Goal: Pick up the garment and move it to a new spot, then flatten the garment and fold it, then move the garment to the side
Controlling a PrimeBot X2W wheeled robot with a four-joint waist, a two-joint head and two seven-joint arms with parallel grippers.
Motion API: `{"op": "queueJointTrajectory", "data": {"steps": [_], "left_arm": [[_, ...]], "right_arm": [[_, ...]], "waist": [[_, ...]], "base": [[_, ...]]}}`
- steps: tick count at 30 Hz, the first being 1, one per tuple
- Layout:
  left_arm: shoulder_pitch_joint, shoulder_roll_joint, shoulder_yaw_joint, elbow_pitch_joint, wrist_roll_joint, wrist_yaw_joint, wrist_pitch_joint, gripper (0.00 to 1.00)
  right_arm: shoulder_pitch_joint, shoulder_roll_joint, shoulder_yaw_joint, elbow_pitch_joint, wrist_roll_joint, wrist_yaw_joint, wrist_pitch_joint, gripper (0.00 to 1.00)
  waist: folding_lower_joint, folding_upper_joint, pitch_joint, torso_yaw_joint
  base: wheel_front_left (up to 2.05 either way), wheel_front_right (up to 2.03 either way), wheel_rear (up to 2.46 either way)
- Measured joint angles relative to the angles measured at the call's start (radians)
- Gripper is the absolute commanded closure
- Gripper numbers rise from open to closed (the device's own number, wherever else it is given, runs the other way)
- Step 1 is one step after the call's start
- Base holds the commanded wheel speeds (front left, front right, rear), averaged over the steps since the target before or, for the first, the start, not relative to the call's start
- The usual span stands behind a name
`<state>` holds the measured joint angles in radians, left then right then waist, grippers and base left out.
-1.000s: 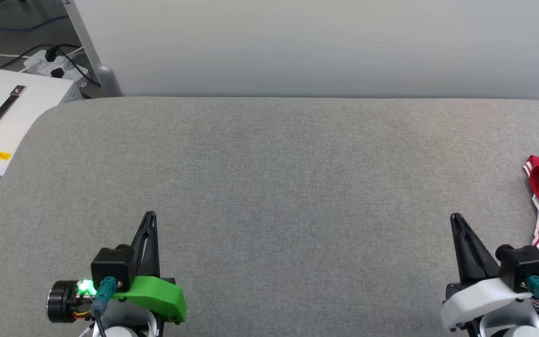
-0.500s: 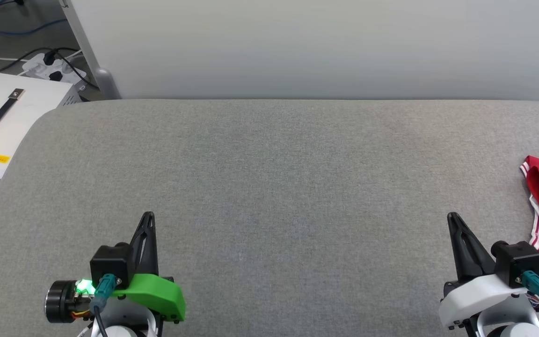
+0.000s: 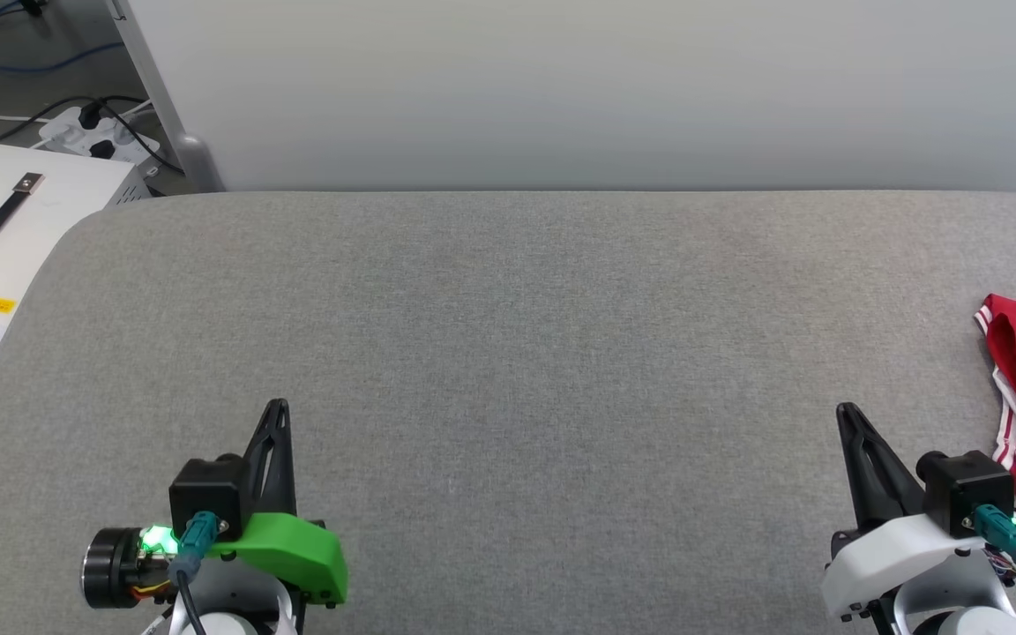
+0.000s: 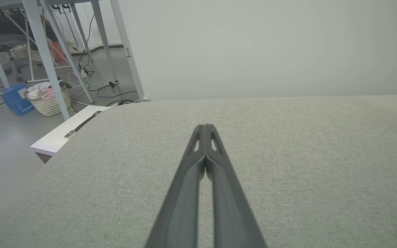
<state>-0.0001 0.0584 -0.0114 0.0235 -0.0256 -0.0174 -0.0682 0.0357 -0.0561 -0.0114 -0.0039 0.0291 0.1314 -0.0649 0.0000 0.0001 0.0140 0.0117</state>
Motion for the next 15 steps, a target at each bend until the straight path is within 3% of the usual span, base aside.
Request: {"op": "queueJointTrajectory", "data": {"steps": [15], "left_arm": [[0.0,-0.001,0.004,-0.008,0.008,0.005,0.034,1.0]], "right_arm": [[-0.008,0.002,0.005,0.001,-0.009,0.0,0.03,1.0]], "waist": [[0.0,0.0,-0.007,-0.006]], "base": [[0.0,0.0,0.0]]}}
